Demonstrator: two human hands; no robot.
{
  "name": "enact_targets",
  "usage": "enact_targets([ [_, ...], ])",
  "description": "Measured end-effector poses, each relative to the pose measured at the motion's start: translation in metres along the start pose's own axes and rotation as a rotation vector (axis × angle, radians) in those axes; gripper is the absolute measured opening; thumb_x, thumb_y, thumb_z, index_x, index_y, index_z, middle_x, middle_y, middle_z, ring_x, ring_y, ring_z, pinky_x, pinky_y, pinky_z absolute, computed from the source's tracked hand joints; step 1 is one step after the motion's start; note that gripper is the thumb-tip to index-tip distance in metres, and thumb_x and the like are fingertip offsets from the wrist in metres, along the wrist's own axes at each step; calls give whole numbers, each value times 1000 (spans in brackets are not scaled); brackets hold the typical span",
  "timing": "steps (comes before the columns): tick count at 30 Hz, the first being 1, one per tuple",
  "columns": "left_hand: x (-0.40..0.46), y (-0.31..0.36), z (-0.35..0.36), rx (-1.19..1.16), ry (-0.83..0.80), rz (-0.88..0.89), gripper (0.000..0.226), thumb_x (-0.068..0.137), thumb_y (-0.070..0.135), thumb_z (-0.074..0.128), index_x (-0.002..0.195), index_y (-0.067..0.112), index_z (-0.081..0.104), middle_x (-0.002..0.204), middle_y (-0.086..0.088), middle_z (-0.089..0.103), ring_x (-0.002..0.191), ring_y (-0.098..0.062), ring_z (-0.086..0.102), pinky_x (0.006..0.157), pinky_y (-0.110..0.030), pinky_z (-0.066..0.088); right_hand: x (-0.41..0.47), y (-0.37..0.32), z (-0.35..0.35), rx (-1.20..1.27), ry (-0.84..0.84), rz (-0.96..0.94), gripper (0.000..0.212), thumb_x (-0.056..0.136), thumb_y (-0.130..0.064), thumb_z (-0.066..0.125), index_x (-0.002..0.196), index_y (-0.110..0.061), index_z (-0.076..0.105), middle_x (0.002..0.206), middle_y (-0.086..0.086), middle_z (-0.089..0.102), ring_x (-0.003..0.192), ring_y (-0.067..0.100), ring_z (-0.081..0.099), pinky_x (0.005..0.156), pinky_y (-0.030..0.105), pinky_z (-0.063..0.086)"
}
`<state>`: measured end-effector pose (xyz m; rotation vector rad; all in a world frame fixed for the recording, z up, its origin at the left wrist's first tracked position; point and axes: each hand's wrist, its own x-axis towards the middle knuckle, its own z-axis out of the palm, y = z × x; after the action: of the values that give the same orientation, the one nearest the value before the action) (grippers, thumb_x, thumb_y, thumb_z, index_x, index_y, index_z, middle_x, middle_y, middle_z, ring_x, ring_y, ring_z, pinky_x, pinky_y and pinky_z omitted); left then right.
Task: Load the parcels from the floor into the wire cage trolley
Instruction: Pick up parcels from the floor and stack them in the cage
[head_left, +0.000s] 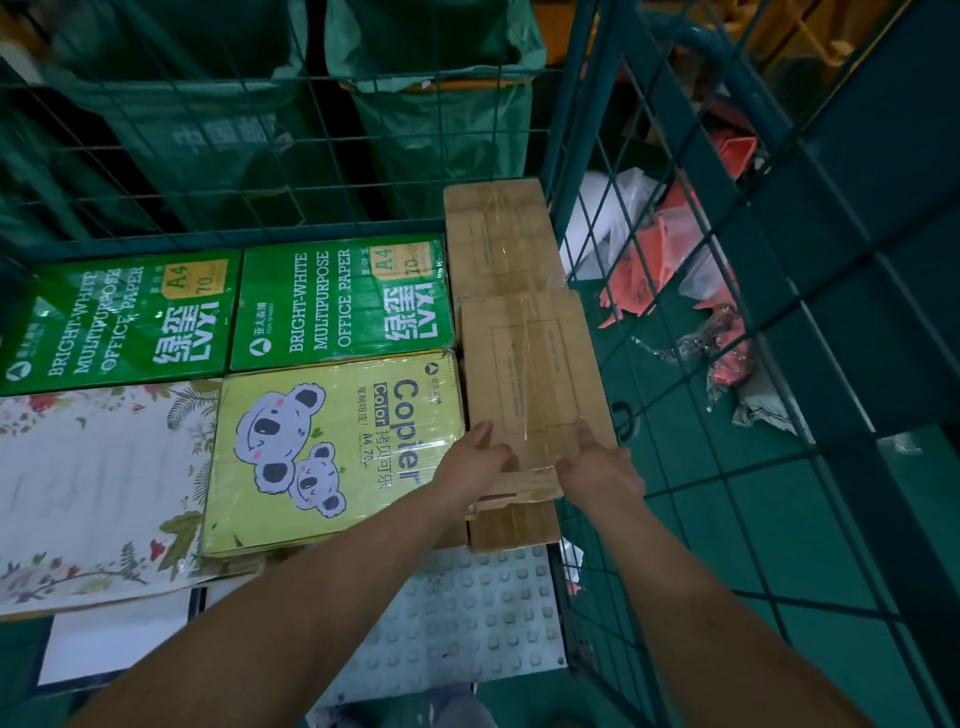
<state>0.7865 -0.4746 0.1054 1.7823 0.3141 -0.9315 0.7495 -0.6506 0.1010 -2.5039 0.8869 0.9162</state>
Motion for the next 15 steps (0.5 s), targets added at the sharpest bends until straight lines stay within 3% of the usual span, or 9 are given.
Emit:
enact_targets([
  [2, -4, -1, -3, 0, -49, -32, 76, 95, 26, 63, 161, 33, 27, 163, 2, 36, 138, -29, 49, 110, -41, 47, -2, 3, -2, -45, 30, -4, 69, 103, -51, 40, 161, -46, 2, 167, 16, 0, 134, 35, 43, 96, 40, 45],
  [6, -12, -1, -5, 3, -103, -52, 77, 99, 26, 62, 162, 36, 19, 166, 7, 28, 117, -16, 49, 83, -30, 52, 3, 0, -2, -32, 36, -21, 70, 104, -41, 42, 162, -40, 3, 166, 9, -7, 136, 36, 37, 102, 44, 47],
  [10, -22, -1, -9, 3, -88, -49, 73, 102, 22, 58, 164, 26, 18, 164, 3, 30, 127, -20, 47, 97, -32, 46, 5, 3, -5, 31, 0, -81, 70, 103, -42, 43, 163, -35, 6, 165, 10, -1, 134, 34, 44, 106, 44, 47],
  [13, -39, 0, -19, -32, -40, -63, 69, 102, 21, 59, 161, 29, 25, 159, -4, 38, 126, -23, 48, 103, -36, 48, -12, -3, -9, 102, -10, -122, 74, 102, -41, 44, 164, -30, 6, 167, 7, 4, 144, 30, 35, 113, 44, 41],
  [15, -52, 3, -29, -52, -20, -66, 69, 102, 24, 60, 161, 31, 26, 159, -5, 38, 135, -28, 45, 110, -42, 46, -28, -14, -14, 159, -15, -154, 76, 98, -42, 48, 164, -30, 11, 164, 5, 17, 138, 29, 41, 110, 44, 44],
])
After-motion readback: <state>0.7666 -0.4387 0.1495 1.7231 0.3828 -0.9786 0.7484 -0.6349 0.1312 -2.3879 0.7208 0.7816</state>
